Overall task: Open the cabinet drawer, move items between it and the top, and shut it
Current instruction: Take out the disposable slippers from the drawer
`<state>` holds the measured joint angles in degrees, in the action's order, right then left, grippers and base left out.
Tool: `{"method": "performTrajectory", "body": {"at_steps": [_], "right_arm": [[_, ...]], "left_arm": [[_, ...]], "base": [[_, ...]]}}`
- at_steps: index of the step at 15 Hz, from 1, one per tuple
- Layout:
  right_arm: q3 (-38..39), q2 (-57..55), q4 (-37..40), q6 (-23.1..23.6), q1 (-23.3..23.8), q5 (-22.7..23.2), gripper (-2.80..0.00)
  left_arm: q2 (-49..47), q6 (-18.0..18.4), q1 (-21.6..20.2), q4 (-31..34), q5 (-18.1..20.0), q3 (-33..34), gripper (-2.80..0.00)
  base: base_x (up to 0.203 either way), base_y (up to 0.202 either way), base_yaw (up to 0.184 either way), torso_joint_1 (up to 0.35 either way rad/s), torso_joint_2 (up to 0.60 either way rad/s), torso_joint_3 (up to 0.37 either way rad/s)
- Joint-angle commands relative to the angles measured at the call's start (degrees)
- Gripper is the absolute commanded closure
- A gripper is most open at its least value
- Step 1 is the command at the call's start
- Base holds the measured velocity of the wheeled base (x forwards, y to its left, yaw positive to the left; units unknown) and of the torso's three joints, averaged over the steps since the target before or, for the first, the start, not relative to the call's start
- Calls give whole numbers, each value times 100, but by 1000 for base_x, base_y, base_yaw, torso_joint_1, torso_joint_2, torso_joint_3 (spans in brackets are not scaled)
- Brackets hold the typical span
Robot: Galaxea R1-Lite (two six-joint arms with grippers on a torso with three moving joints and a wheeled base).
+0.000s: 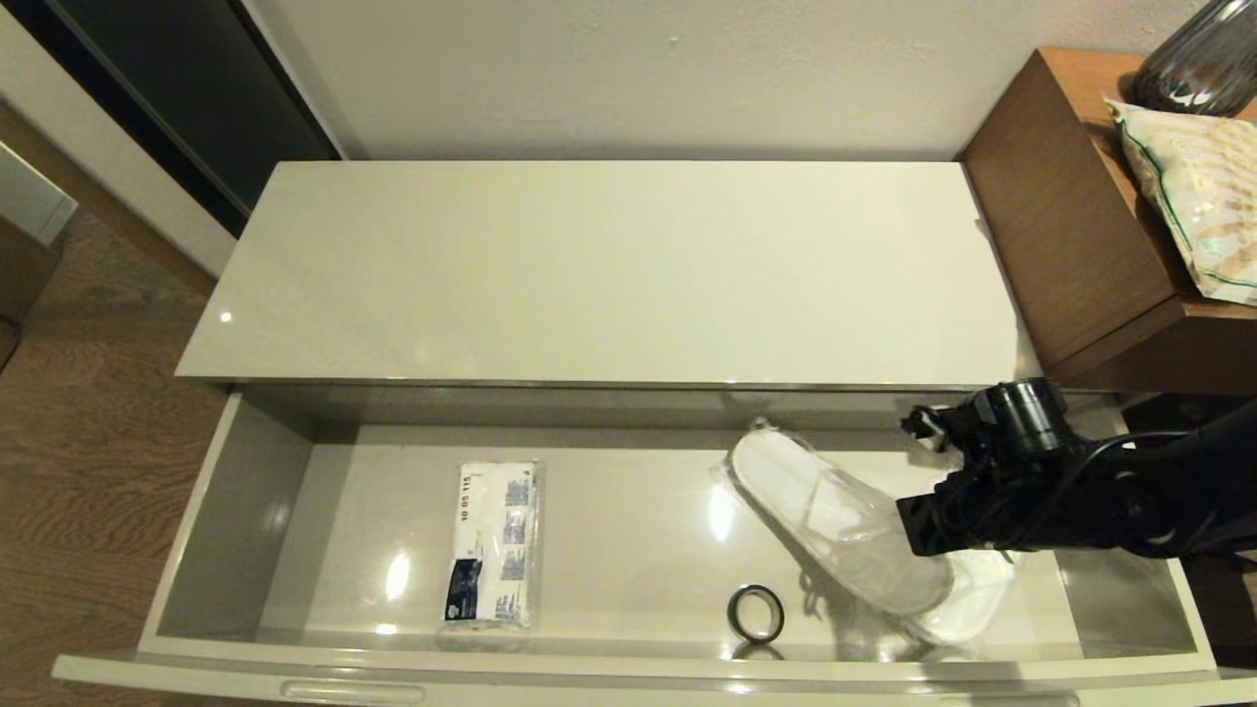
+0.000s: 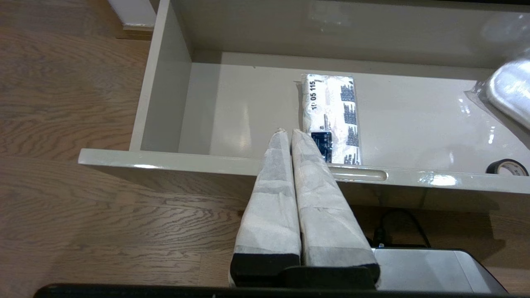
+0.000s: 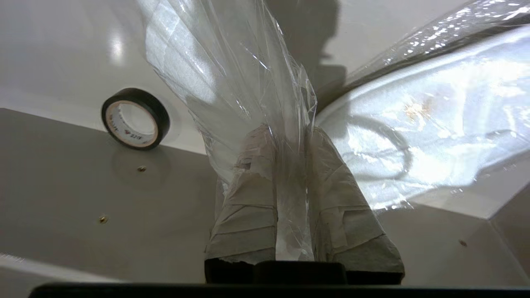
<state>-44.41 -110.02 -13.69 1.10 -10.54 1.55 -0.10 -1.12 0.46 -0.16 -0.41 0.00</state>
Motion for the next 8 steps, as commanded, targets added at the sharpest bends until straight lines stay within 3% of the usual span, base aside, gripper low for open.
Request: {"method": "performTrajectory", "body": {"at_steps": [1, 8], "right_arm": [[-38, 373, 191, -4, -1, 3, 0], [-219, 862, 758, -21, -1, -9, 0]], "left_arm": [[2, -2, -2, -2, -3, 0, 0], [2, -2, -2, -2, -3, 0, 0]], "base": [[0, 0, 0, 0, 0, 0], [0, 0, 0, 0, 0, 0]]}}
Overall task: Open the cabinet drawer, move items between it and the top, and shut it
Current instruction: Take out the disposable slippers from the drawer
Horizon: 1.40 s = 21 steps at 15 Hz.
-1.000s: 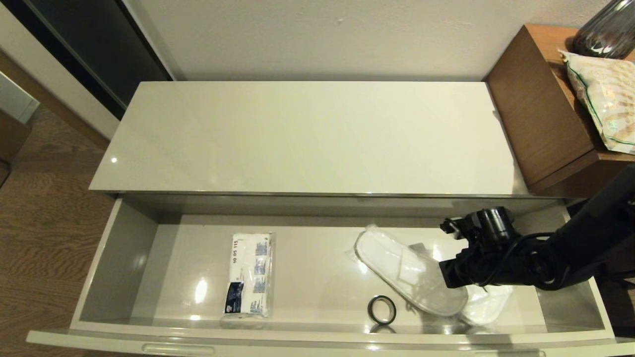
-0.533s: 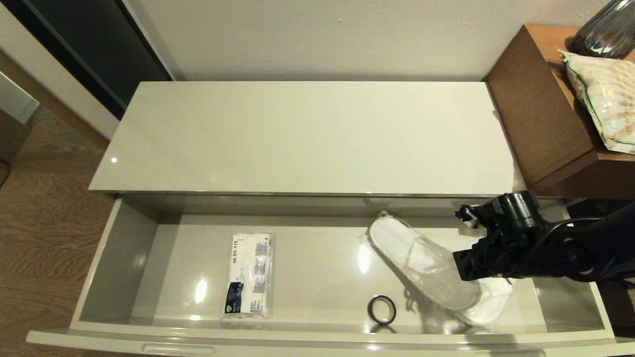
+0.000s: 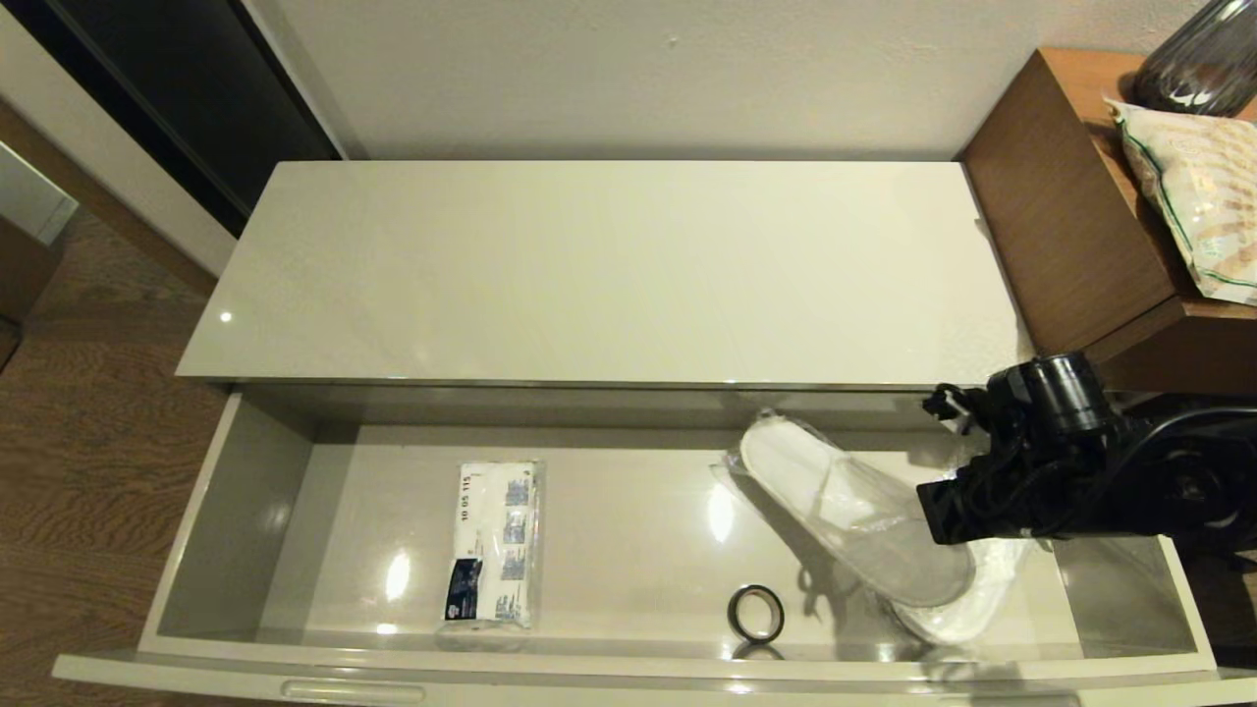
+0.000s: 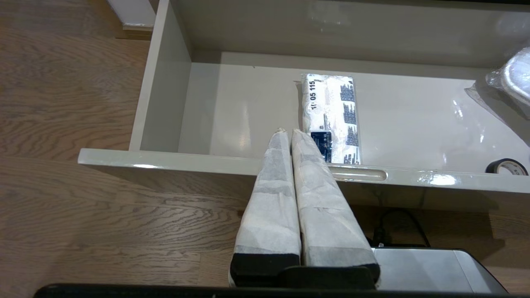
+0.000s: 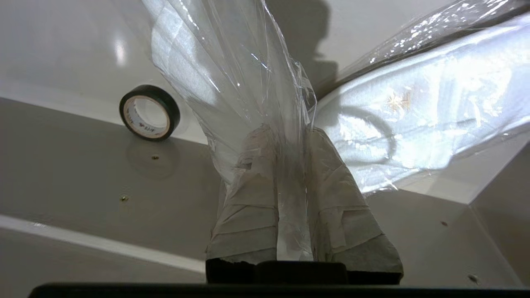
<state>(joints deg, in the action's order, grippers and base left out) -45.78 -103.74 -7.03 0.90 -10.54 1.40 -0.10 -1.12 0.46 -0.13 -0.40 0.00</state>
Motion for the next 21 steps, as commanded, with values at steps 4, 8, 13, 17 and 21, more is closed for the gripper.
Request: {"method": "performTrajectory", "body": {"at_steps": [4, 8, 13, 17, 21], "right_arm": [[-422, 764, 865, -2, 0, 9, 0], [-654, 1181, 1449, -4, 0, 4, 0], [-1054, 1589, 2171, -2, -8, -26, 0], [-1508, 1888, 2908, -2, -9, -35, 0], [-1521, 2160, 3226, -2, -88, -61, 0]], "left_arm": [[1, -2, -2, -4, -4, 0, 0], [1, -2, -2, -4, -4, 0, 0], [1, -2, -2, -4, -4, 0, 0], [1, -2, -2, -4, -4, 0, 0], [1, -2, -2, -4, -4, 9, 0]], "base": [[0, 0, 0, 0, 0, 0], [0, 0, 0, 0, 0, 0], [0, 0, 0, 0, 0, 0], [0, 0, 0, 0, 0, 0], [0, 0, 0, 0, 0, 0]]}}
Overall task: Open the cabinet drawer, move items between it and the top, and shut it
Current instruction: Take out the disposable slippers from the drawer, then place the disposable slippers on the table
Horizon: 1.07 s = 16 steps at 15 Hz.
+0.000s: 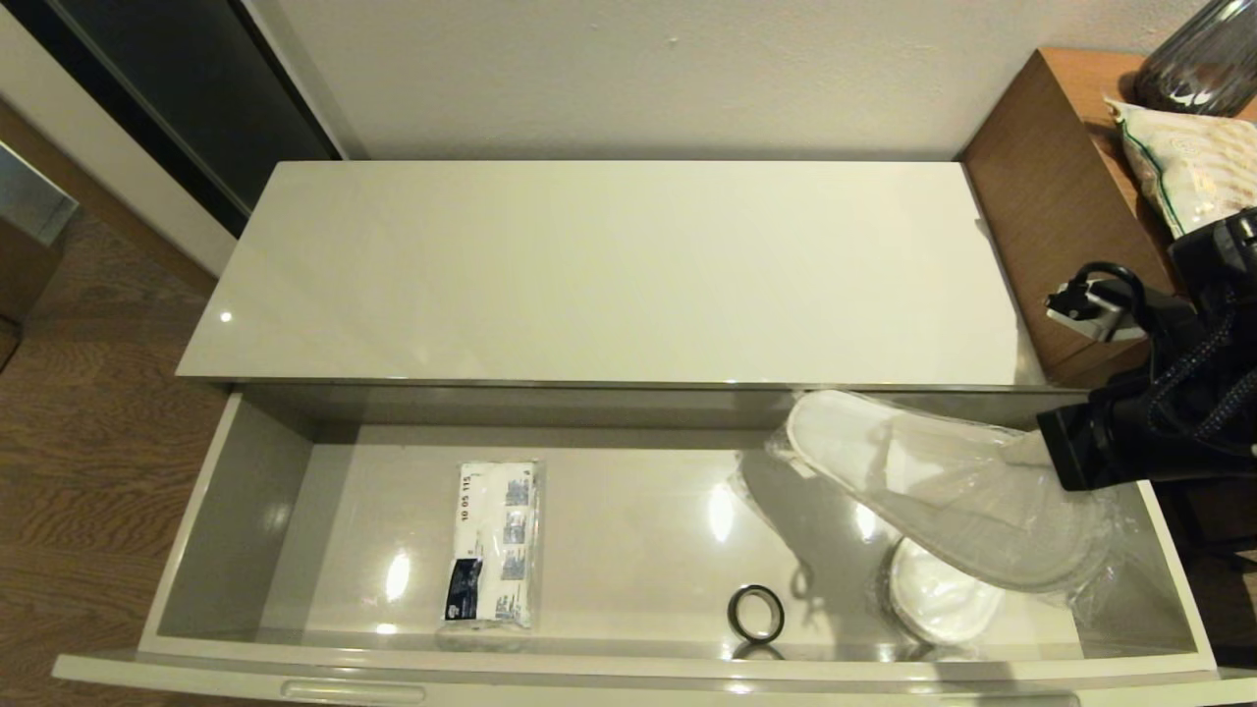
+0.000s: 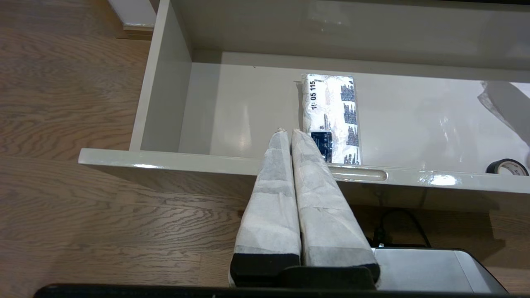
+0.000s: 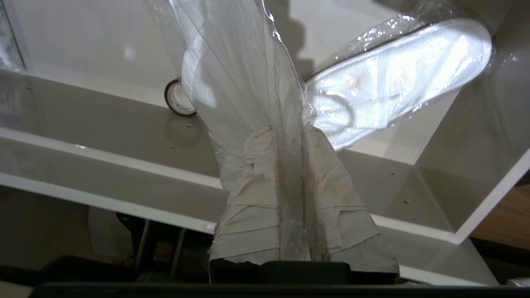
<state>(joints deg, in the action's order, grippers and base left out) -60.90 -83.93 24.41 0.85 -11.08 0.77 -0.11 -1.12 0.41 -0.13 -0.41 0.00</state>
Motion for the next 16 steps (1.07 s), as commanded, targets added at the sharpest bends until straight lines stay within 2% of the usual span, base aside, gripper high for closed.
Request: {"method": "performTrajectory", "body": {"at_steps": [1, 10, 13, 16], "right_arm": [[-9, 233, 129, 3, -62, 0, 0], [-58, 903, 917, 3, -183, -11, 0], [-539, 925, 1139, 3, -180, -116, 0], [-1364, 718, 1268, 3, -176, -279, 0]], "left_arm": [[2, -2, 2, -4, -2, 0, 0], [2, -2, 2, 1, 3, 0, 0], [2, -2, 2, -4, -2, 0, 0], [2, -2, 2, -4, -2, 0, 0]], "base": [[0, 0, 0, 0, 0, 0], [0, 0, 0, 0, 0, 0], [0, 0, 0, 0, 0, 0], [0, 0, 0, 0, 0, 0]]}}
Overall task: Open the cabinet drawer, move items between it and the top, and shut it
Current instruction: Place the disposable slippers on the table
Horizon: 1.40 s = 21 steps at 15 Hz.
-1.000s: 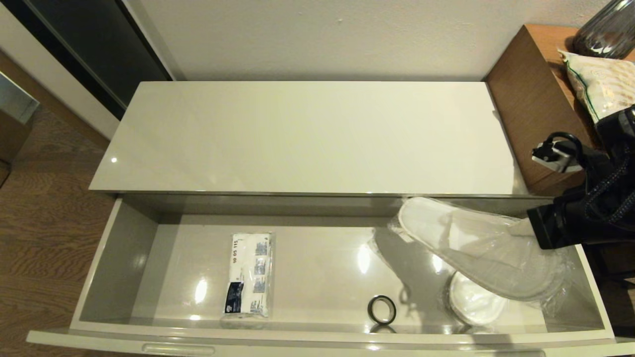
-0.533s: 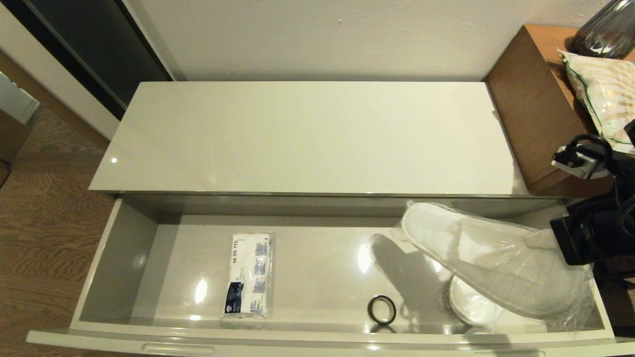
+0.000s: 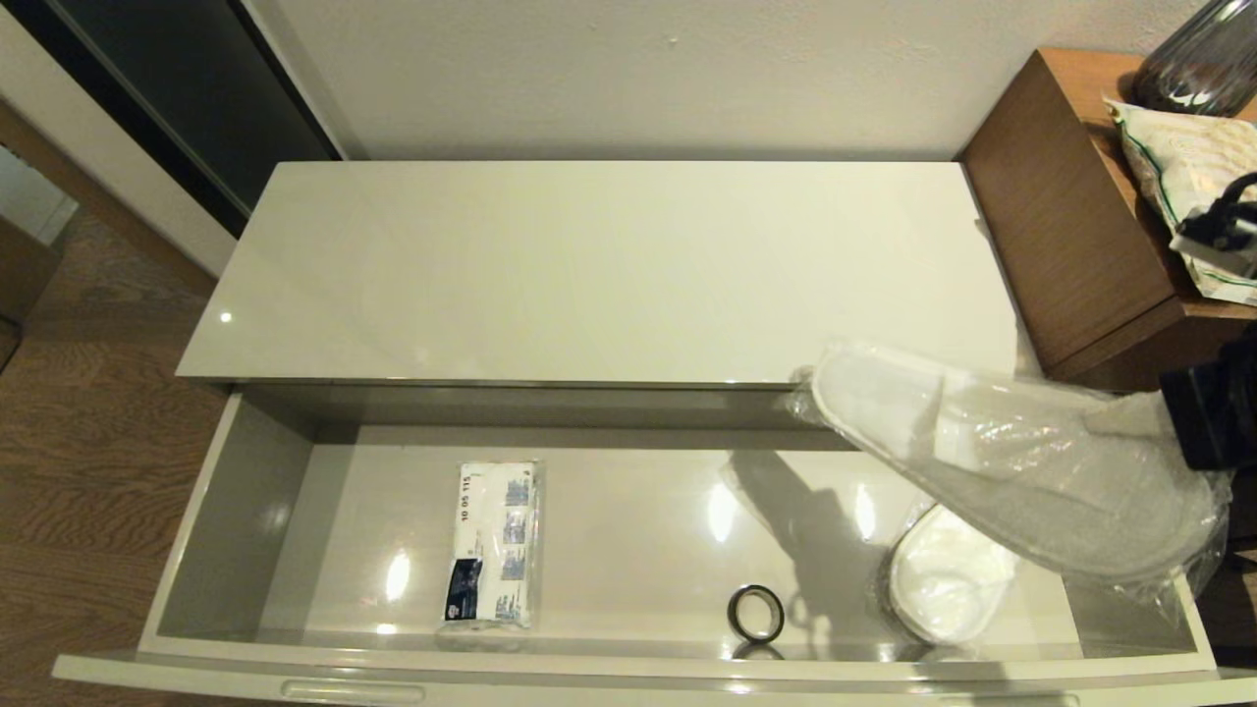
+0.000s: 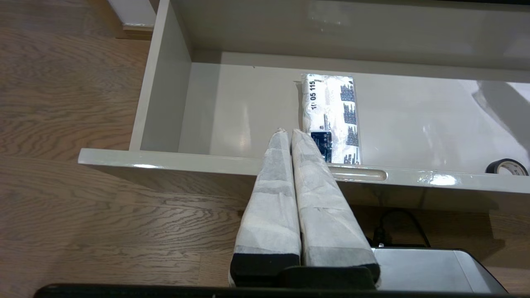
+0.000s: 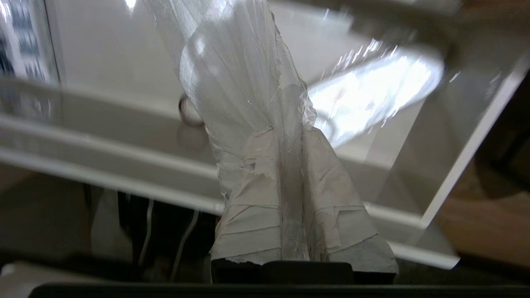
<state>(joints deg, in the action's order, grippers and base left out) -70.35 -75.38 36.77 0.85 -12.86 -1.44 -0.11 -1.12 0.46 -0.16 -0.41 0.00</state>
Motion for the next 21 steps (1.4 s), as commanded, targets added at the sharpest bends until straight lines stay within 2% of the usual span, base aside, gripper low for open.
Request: {"method": "performTrajectory", "body": {"at_steps": [1, 4, 6, 8, 10, 11, 12, 17, 21], "right_arm": [[-772, -299, 41, 0, 5, -116, 0], [-2279, -1185, 66, -216, 109, -264, 0], [-3551, -2297, 32, -380, 290, -448, 0], [-4016, -3263, -455, -438, 453, -622, 0], [-4122, -3950, -1266, -487, 542, -1023, 0], [-4157, -4142, -1758, -499, 568, -1192, -188], [-4171, -4213, -1980, -506, 581, -1270, -280], [-4168, -3766, -1844, -490, 583, -1262, -280], [-4044, -2797, -981, -507, 582, -1202, -280]], "left_arm": [[2, -2, -2, -2, -3, 0, 0], [2, -2, -2, -2, -3, 0, 0], [2, -2, -2, -2, -3, 0, 0], [2, -2, -2, -2, -3, 0, 0], [2, -2, -2, -2, -3, 0, 0], [2, -2, -2, -2, -3, 0, 0], [2, -2, -2, -2, -2, 0, 0], [2, -2, -2, -2, -3, 0, 0], [2, -2, -2, -2, -3, 0, 0]], "base": [[0, 0, 0, 0, 0, 0], [0, 0, 0, 0, 0, 0], [0, 0, 0, 0, 0, 0], [0, 0, 0, 0, 0, 0], [0, 0, 0, 0, 0, 0], [0, 0, 0, 0, 0, 0], [0, 0, 0, 0, 0, 0], [0, 0, 0, 0, 0, 0], [0, 0, 0, 0, 0, 0]]}}
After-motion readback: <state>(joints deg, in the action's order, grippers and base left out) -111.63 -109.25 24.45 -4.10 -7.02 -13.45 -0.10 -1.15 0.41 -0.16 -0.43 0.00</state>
